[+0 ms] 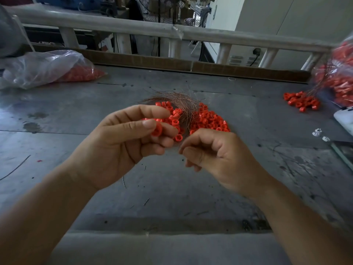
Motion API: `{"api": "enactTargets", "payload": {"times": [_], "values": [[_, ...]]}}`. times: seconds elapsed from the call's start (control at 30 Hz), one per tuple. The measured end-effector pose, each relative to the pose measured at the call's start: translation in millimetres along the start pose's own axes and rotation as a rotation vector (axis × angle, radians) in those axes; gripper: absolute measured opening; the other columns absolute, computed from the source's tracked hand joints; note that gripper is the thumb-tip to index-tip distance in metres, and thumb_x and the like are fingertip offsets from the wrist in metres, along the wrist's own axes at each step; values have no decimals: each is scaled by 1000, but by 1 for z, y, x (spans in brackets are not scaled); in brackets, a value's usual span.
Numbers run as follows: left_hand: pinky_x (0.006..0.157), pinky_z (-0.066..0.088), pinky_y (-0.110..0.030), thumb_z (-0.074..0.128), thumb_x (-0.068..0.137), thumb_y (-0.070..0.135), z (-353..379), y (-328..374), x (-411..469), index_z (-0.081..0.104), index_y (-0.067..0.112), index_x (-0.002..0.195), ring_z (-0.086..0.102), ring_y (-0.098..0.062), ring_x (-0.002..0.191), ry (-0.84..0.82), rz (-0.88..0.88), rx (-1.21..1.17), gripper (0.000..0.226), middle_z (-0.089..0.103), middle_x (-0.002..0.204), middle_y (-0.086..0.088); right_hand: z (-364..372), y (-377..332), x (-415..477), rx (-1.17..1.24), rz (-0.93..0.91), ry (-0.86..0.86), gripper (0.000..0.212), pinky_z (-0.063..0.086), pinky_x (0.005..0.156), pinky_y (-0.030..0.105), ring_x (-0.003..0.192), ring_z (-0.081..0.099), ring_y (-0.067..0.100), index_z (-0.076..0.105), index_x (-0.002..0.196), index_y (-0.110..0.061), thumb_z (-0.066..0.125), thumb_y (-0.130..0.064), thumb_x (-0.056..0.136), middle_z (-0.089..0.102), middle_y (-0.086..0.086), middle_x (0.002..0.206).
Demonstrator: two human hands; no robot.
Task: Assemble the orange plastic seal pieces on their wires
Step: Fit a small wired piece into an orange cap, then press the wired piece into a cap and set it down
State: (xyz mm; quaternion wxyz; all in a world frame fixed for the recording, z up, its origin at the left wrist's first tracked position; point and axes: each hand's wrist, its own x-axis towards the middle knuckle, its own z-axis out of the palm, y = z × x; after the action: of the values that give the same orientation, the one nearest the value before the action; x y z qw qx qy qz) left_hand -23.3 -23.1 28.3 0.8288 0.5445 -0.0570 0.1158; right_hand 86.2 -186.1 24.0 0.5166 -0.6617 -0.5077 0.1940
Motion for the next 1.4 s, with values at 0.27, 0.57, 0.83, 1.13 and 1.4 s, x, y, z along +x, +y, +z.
{"api": "enactTargets", "payload": {"times": [0.27, 0.57, 0.83, 1.13, 1.4], "values": [[40, 43, -16, 79, 56, 33, -11, 10, -4, 68, 24, 61, 59, -7, 43, -62, -297, 818, 15, 65, 56, 1, -17, -2, -2, -349, 152, -206, 21, 44, 55, 11, 59, 56, -4, 59, 64, -33, 67, -22, 81, 60, -21, 65], [45, 39, -8, 57, 48, 65, -18, -3, 0, 69, 38, 66, 51, 3, 43, -182, -453, 1140, 35, 63, 55, 18, -5, 5, -3, -632, 225, -475, 8, 41, 63, 8, 71, 55, -5, 67, 84, -24, 63, -31, 84, 63, -13, 77], [43, 36, -8, 73, 68, 35, -34, -18, 8, 67, 30, 59, 48, 2, 39, 199, -248, 1164, 12, 63, 55, 15, -8, 8, -1, -641, 229, -427, 11, 43, 67, 12, 76, 54, -5, 65, 82, -28, 66, -38, 79, 59, -16, 76], [57, 28, -9, 73, 74, 20, -57, -40, 25, 67, 25, 90, 49, -2, 67, 488, -66, 1516, 18, 53, 85, 8, 27, 9, 2, -676, 92, -319, 31, 41, 78, 24, 81, 45, 3, 61, 110, -22, 64, -33, 82, 44, -14, 85], [55, 33, -22, 72, 75, 32, -52, -39, 26, 53, 36, 61, 47, -3, 67, 453, -90, 1511, 24, 50, 73, 16, 29, 8, -1, -651, 27, -387, 22, 40, 77, 20, 78, 41, 0, 64, 106, -18, 61, -21, 85, 53, -8, 86]]}}
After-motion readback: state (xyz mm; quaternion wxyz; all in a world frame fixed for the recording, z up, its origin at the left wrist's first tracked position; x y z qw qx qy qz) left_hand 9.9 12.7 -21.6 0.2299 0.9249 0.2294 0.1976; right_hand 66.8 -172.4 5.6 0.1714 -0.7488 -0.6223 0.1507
